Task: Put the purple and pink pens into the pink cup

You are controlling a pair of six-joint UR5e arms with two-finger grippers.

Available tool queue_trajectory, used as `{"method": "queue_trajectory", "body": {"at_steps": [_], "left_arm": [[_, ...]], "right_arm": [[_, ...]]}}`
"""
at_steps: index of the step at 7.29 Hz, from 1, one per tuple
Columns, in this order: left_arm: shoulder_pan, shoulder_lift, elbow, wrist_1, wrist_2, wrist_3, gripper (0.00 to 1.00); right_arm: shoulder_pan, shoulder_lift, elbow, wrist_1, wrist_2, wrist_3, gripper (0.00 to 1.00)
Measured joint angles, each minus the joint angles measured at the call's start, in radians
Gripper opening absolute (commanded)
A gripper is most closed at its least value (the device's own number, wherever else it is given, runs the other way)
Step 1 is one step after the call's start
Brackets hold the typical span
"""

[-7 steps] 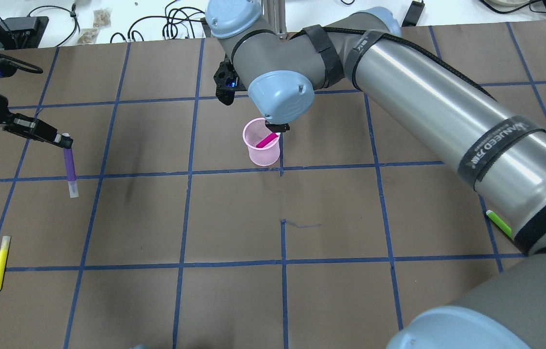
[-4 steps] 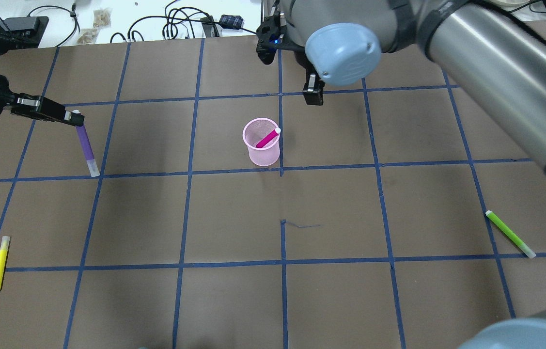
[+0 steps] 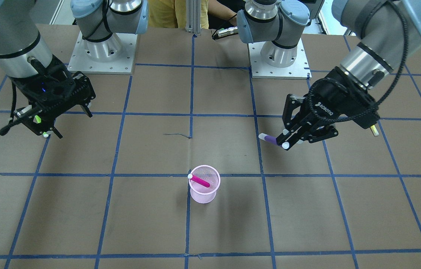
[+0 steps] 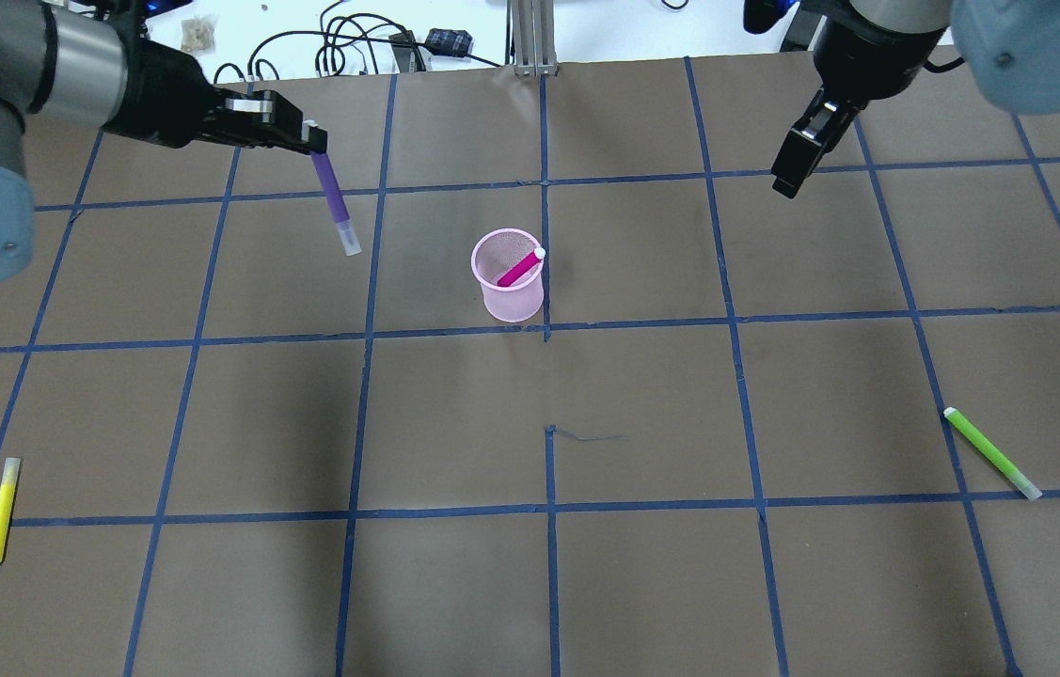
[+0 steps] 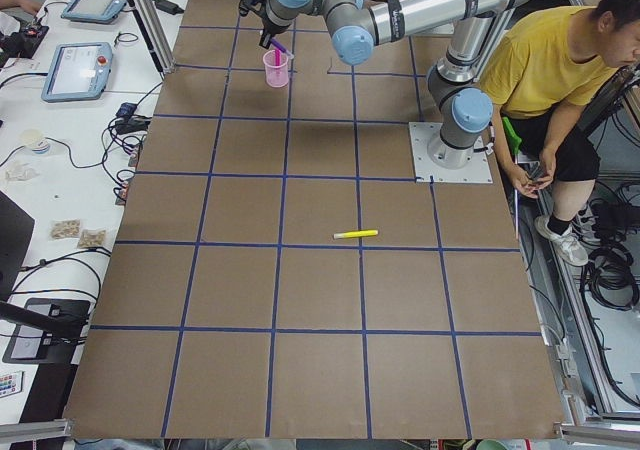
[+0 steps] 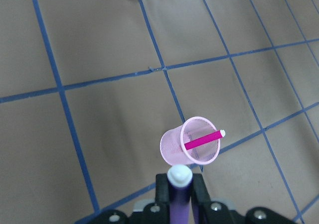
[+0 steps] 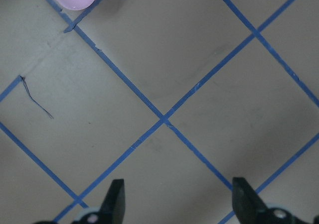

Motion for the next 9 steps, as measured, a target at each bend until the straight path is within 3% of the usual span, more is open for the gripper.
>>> {"method": "queue_trajectory", "body": {"at_steps": [3,6,9], "left_arm": [[-0.161,-0.118,-0.031,0.379,0.096,-0.341,0.0],[-0.244,-0.231,-0.045,0.589,0.162,-0.491,0.0],[-0.249,-0.261,-0.096,0.683,0.166,-0.497,0.0]], "right_arm": [[0.059,-0.033,0.024,-0.065,0.008,0.521,1.0],[0.088,-0.024,0.017,-0.114,0.013,0.64,1.0],[0.078,-0.024,0.021,-0.113,0.01,0.729,1.0]]}}
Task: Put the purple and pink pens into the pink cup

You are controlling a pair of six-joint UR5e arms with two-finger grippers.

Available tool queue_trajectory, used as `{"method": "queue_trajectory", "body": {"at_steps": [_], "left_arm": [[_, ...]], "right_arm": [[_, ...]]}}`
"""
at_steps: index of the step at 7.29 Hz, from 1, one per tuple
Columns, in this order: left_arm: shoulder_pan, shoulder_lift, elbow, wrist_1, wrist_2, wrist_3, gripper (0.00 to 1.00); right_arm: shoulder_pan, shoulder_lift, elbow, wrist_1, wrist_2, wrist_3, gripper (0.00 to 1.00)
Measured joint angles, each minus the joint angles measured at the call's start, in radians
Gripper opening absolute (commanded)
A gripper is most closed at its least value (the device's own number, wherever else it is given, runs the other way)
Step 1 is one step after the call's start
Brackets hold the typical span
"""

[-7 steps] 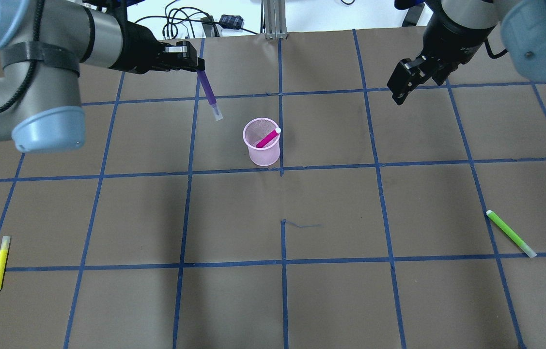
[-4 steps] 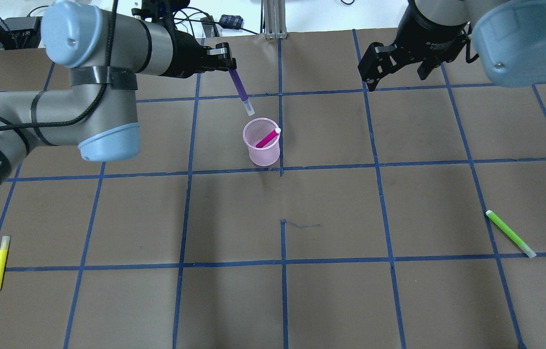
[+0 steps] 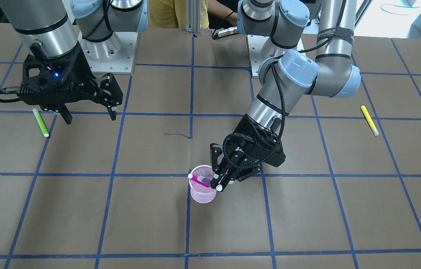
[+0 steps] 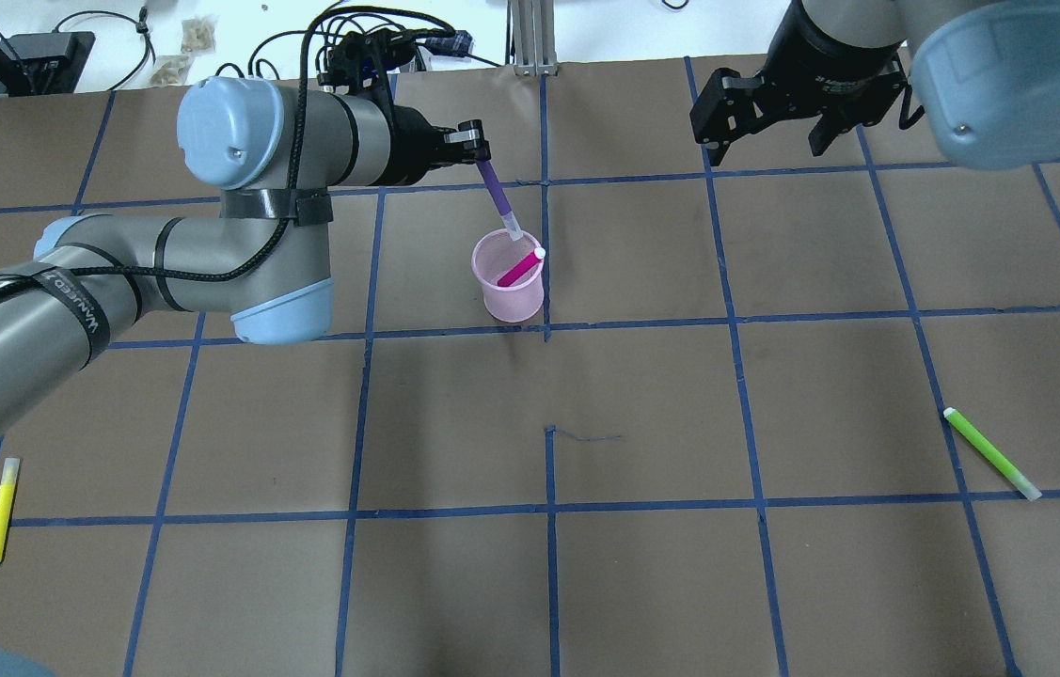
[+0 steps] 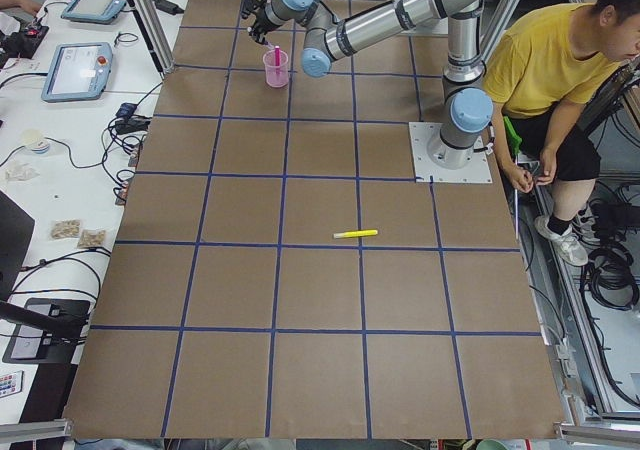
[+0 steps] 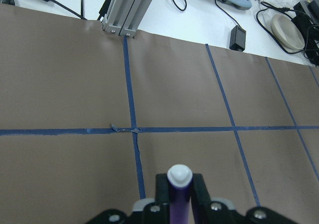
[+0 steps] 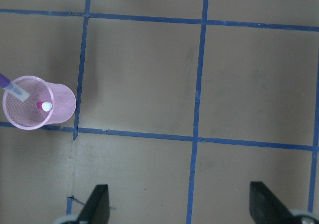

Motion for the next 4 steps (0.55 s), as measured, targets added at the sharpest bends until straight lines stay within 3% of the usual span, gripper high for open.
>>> {"method": "queue_trajectory", "body": {"at_steps": [4], "left_arm": [[-0.001,0.008,-0.091,0.048,0.019,0.011,0.0]], "right_arm": [[-0.003,-0.008,-0.006,0.097,-0.03,0.026,1.0]]}}
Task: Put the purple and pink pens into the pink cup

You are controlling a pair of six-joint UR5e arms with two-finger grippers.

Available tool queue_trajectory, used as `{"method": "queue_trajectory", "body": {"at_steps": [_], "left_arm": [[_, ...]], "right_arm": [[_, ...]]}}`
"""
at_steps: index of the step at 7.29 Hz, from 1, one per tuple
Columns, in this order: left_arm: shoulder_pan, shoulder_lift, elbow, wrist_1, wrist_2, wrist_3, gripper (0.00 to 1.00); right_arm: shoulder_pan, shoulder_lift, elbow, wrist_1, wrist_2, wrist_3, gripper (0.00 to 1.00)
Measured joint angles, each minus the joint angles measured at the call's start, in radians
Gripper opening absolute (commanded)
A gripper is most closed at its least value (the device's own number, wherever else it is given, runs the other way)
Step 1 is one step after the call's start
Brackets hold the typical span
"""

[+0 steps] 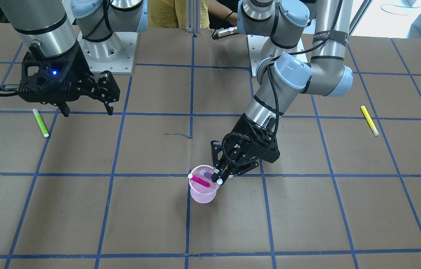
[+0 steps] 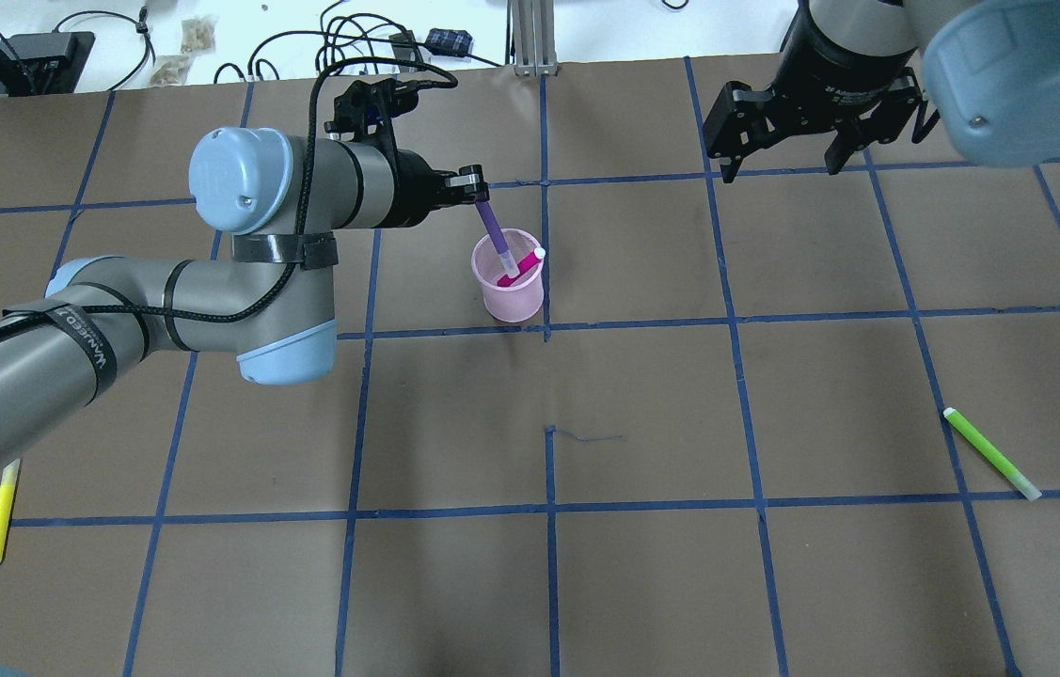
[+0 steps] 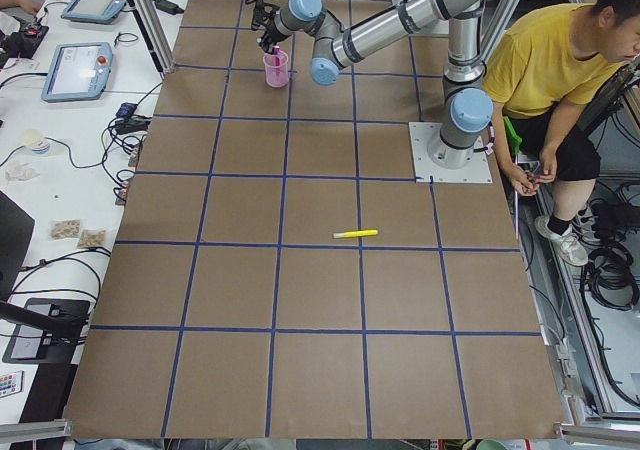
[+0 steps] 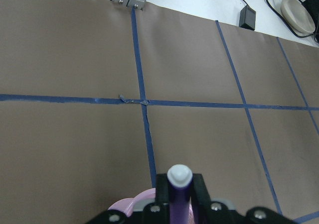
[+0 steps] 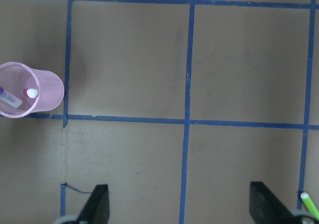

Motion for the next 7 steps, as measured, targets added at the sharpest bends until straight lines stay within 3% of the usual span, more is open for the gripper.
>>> {"method": "queue_trajectory", "body": {"at_steps": [1,2,5,6,7], "left_arm": [[-0.002,-0.004,-0.007,0.017,0.015,0.003,0.13],[-0.002,-0.009,-0.009,0.026,0.022,0.007,0.99],[-0.002,-0.023,0.002,0.027,0.022,0.026,1.0],[0.005,-0.015,0.018,-0.005,0.019,0.023,1.0],[0.013,0.003,0.072,-0.115,0.016,0.022,1.0]], "right_arm": [[0.0,-0.001,0.0,0.02,-0.002,0.012,1.0],[0.0,-0.001,0.002,0.026,-0.001,0.018,1.0],[0.0,0.001,0.006,0.017,0.013,0.019,1.0],[0.0,0.002,0.006,0.016,0.015,0.019,1.0],[0.0,0.003,0.007,0.016,0.016,0.019,1.0]]}}
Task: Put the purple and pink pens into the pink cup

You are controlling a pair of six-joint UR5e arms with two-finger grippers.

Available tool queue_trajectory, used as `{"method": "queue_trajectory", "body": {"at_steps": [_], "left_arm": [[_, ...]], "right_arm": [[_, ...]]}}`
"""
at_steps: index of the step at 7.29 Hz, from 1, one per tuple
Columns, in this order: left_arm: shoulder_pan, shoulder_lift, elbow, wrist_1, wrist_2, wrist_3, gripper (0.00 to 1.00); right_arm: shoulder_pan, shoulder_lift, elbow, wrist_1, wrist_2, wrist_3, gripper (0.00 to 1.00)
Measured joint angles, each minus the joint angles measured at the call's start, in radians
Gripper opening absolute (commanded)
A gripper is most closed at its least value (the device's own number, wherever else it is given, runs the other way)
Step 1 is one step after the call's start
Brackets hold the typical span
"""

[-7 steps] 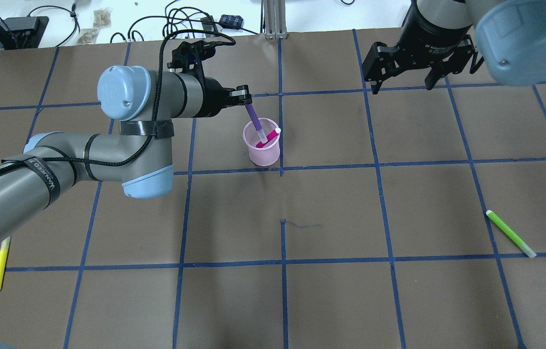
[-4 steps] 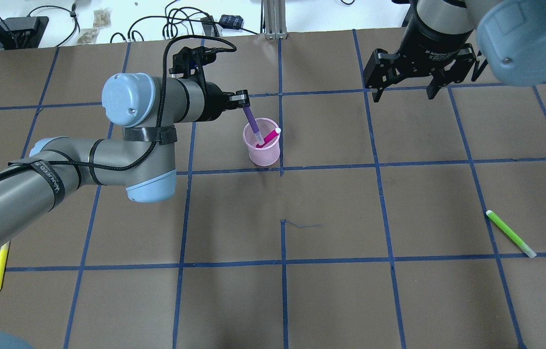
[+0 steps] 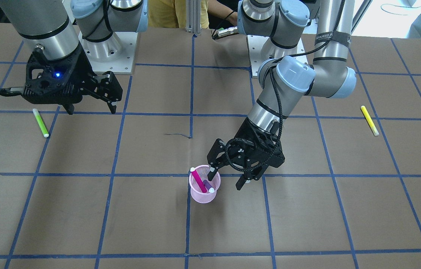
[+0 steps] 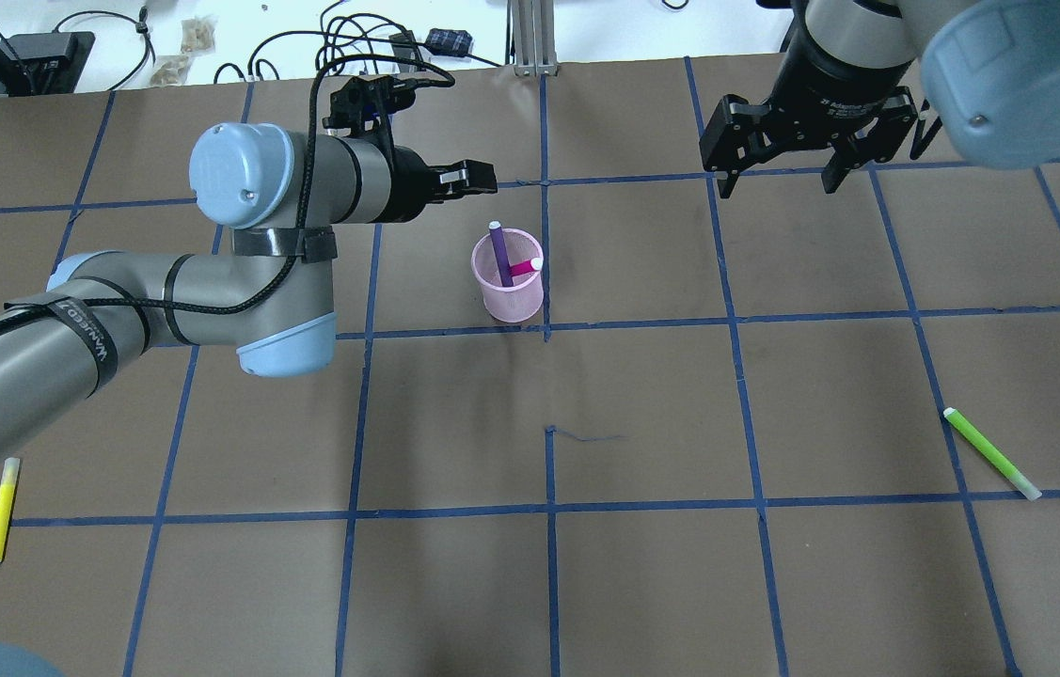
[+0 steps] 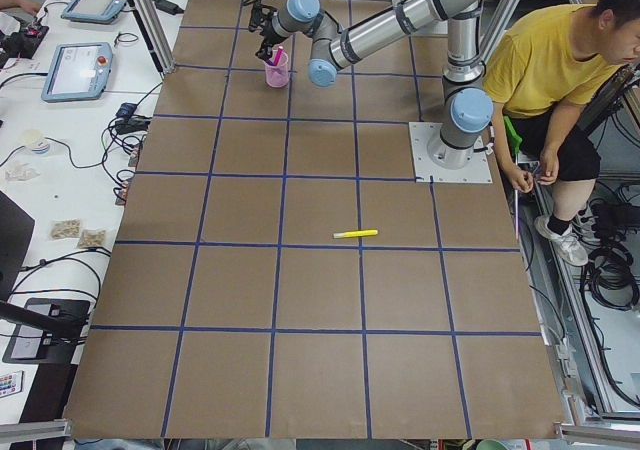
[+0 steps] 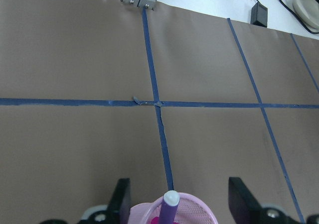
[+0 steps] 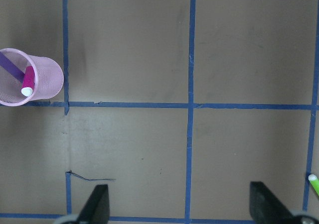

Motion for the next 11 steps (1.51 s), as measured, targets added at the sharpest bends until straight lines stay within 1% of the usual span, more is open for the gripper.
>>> {"method": "queue_trajectory", "body": {"at_steps": [1,2,3,4,5,6,7,8,9,11], "left_arm": [[0.004,0.023,0.098,-0.203,0.0,0.0,1.0],[0.011,0.049,0.229,-0.481,0.004,0.007,1.0],[0.027,0.074,0.347,-0.743,0.043,0.035,1.0],[0.046,0.104,0.421,-0.951,0.145,0.095,1.0],[0.058,0.149,0.454,-1.121,0.278,0.159,1.0],[0.064,0.202,0.464,-1.25,0.376,0.184,1.0],[0.069,0.248,0.464,-1.332,0.431,0.185,1.0],[0.081,0.272,0.46,-1.336,0.447,0.177,1.0],[0.097,0.275,0.448,-1.293,0.436,0.169,1.0],[0.109,0.259,0.427,-1.25,0.406,0.135,1.0]], "right_arm": [[0.0,0.0,0.0,0.0,0.0,0.0,1.0],[0.0,-0.002,0.0,0.0,-0.001,0.0,1.0],[0.0,-0.003,0.0,0.0,-0.004,0.0,1.0],[0.0,-0.003,-0.001,0.0,-0.005,0.0,1.0],[0.0,-0.005,-0.002,0.0,-0.006,0.001,1.0],[0.0,-0.006,-0.002,0.001,-0.007,0.001,1.0],[0.0,-0.007,-0.002,0.001,-0.007,0.001,1.0],[0.0,-0.007,-0.002,0.001,-0.007,0.001,1.0],[0.0,-0.007,-0.001,0.001,-0.006,0.0,1.0],[0.0,-0.006,0.0,0.002,-0.003,0.0,1.0]]}}
